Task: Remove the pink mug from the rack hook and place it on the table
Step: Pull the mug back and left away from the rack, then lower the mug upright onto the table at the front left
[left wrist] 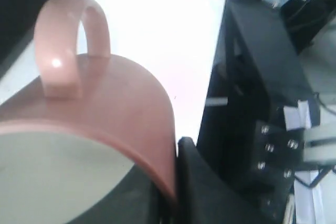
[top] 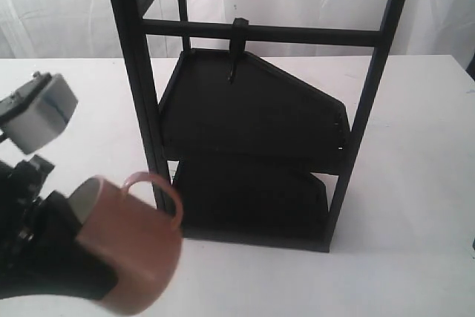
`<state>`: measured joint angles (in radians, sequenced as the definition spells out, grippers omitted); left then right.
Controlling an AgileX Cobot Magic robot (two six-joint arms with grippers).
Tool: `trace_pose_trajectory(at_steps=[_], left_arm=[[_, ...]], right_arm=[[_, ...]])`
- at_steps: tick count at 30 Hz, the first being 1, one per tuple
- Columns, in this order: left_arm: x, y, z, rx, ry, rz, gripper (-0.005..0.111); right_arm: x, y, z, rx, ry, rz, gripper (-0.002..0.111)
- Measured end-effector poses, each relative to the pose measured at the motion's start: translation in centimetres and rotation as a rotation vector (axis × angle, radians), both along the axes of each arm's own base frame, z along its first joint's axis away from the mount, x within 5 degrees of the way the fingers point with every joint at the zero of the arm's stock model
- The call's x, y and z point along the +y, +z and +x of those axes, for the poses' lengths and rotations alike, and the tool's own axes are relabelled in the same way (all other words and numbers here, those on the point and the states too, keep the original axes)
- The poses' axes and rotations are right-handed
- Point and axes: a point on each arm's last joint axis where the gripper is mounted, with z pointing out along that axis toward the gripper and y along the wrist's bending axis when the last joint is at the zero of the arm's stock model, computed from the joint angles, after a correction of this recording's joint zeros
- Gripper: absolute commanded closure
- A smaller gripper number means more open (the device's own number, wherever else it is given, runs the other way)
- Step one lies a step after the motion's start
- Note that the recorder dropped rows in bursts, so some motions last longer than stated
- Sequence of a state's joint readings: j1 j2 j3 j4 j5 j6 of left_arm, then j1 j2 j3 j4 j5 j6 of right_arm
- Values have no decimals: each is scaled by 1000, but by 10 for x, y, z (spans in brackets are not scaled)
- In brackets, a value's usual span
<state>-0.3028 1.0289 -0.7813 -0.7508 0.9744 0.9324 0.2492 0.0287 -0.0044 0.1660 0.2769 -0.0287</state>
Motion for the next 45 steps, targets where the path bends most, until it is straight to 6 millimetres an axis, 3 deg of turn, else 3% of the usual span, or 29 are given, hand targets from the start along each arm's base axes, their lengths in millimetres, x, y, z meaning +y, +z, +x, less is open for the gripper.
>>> trace_pose_trajectory(at_steps=[10, 16, 24, 30, 45], left_arm=[[28, -18, -10, 168, 85, 364, 107], [37, -32, 3, 210, 174, 523, 107], [41, -56, 27, 137, 332, 584, 107], [48, -83, 24, 126, 416, 627, 107], [50, -95, 21, 115, 436, 620, 107]], right_arm=[[0, 0, 0, 0, 0, 0, 108], [0, 0, 0, 0, 0, 0, 108], [0, 0, 0, 0, 0, 0, 108], [0, 0, 0, 0, 0, 0, 108], [0, 0, 0, 0, 0, 0, 108]])
